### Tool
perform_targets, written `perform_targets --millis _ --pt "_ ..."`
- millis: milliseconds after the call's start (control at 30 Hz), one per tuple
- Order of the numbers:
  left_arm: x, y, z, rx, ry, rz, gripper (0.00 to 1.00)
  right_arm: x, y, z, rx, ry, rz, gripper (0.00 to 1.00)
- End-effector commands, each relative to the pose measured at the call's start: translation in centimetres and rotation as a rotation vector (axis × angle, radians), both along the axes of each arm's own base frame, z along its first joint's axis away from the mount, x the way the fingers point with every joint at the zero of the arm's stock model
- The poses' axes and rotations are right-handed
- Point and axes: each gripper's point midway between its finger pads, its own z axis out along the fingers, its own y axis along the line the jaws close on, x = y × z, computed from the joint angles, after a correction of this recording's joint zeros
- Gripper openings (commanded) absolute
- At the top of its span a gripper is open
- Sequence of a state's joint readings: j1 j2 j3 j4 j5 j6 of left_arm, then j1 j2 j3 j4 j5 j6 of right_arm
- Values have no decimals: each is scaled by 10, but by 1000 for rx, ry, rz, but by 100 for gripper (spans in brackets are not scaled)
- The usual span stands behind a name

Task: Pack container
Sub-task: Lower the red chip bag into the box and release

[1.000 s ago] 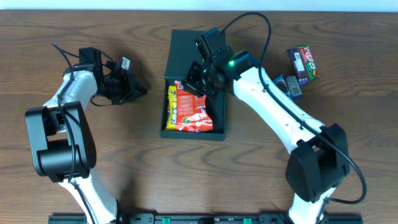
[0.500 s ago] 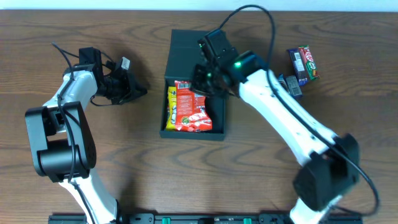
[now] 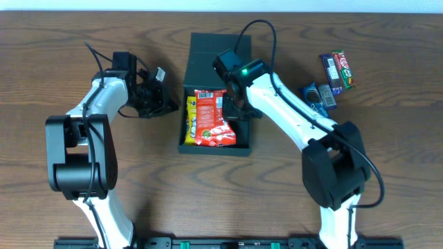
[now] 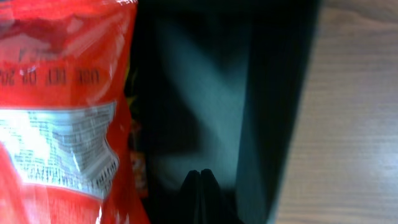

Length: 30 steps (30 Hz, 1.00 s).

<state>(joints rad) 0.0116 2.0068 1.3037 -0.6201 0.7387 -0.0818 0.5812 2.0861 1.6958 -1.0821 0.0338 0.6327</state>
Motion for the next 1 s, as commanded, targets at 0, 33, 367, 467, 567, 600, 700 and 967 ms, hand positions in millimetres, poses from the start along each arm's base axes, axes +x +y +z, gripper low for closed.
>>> perform_targets --millis 0,33,367,467,567,600,700,967 --pt "1 -2 5 24 -25 -15 6 0 10 -15 5 10 45 2" --pt "0 -4 5 25 -25 -19 6 1 18 -19 43 17 48 2" --pt "-1 -7 5 23 -18 -19 6 10 72 -26 199 -40 114 2" --pt "-1 -7 5 23 -18 -19 6 7 69 -29 180 -31 116 2" --pt "-1 -7 5 23 -18 -19 6 4 59 -31 142 -16 104 1" --pt "-1 -7 5 23 -18 -19 6 3 55 -31 131 -6 99 2" --pt "-1 -7 5 23 -18 -19 6 -1 49 -32 115 18 93 2" --pt "0 -7 5 23 -19 -19 6 -3 64 -31 129 -10 146 1"
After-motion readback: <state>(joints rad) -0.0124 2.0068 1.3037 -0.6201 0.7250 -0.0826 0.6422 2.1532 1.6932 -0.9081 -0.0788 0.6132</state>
